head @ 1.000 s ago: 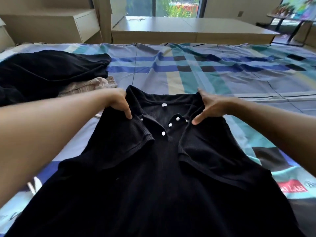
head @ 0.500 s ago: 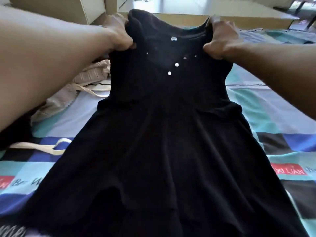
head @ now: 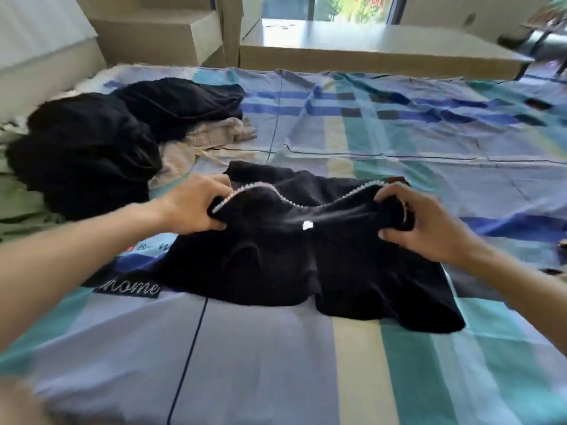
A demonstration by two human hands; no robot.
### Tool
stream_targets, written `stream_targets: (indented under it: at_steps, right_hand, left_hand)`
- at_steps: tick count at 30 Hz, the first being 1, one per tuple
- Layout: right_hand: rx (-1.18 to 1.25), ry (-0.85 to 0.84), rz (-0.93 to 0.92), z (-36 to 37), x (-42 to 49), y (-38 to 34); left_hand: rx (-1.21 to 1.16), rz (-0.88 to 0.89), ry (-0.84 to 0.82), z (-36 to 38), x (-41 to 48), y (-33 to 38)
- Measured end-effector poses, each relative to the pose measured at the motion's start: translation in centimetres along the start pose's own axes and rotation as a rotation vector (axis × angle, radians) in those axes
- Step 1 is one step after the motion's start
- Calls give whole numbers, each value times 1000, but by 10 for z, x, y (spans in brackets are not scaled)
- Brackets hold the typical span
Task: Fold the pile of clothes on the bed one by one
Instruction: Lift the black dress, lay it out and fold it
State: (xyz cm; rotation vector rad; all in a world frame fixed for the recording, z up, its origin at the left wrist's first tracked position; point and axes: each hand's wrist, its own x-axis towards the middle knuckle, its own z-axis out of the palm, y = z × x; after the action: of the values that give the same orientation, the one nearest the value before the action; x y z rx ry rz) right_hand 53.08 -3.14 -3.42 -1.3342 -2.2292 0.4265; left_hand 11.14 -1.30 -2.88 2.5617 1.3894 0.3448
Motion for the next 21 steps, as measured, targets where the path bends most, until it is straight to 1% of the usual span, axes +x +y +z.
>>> stream_targets:
  at_steps: [1,2,4,6,8,9,11,15,17,19,20,21]
  right_hand:
    - [66,-78,46,7,-15,0]
    - [129,-122,101,12,-25,3]
    - [167,-158,187,17,-41,2]
    - [189,-173,262,18,-45,-1]
    - [195,-118,302,20,-45,-6]
    - [181,-98,308,21,-45,-9]
    - [140,-124,277,24,-47,-14]
    - [229,-224,173,9,-47,-21]
    - [138,-276,110,1,-49,-20]
    - [-44,-419,107,3,-52,-15]
    - [-133,-522,125,5,-54,-12]
    - [-172,-613,145,6,-55,-10]
  left_hand:
    - [48,-26,-71,11,-14,-3]
    - [76,-66,-128,19,-23,-6]
    - [130,-130,-187,24,-33,-1]
    - [203,-131,-162,23,-32,11]
    - [118,-128,-87,22,-29,26]
    - [56,-111,-66,23,-29,32]
    - [-50,-64,-93,27,-31,40]
    - [-151,-66,-106,11,-33,39]
    - [-159,-77,-141,1,-35,35]
    - [-95,-85,-288,-2,-41,35]
    - [-61,-88,-395,-1,-45,38]
    - [-57,-103,-501,1,-46,41]
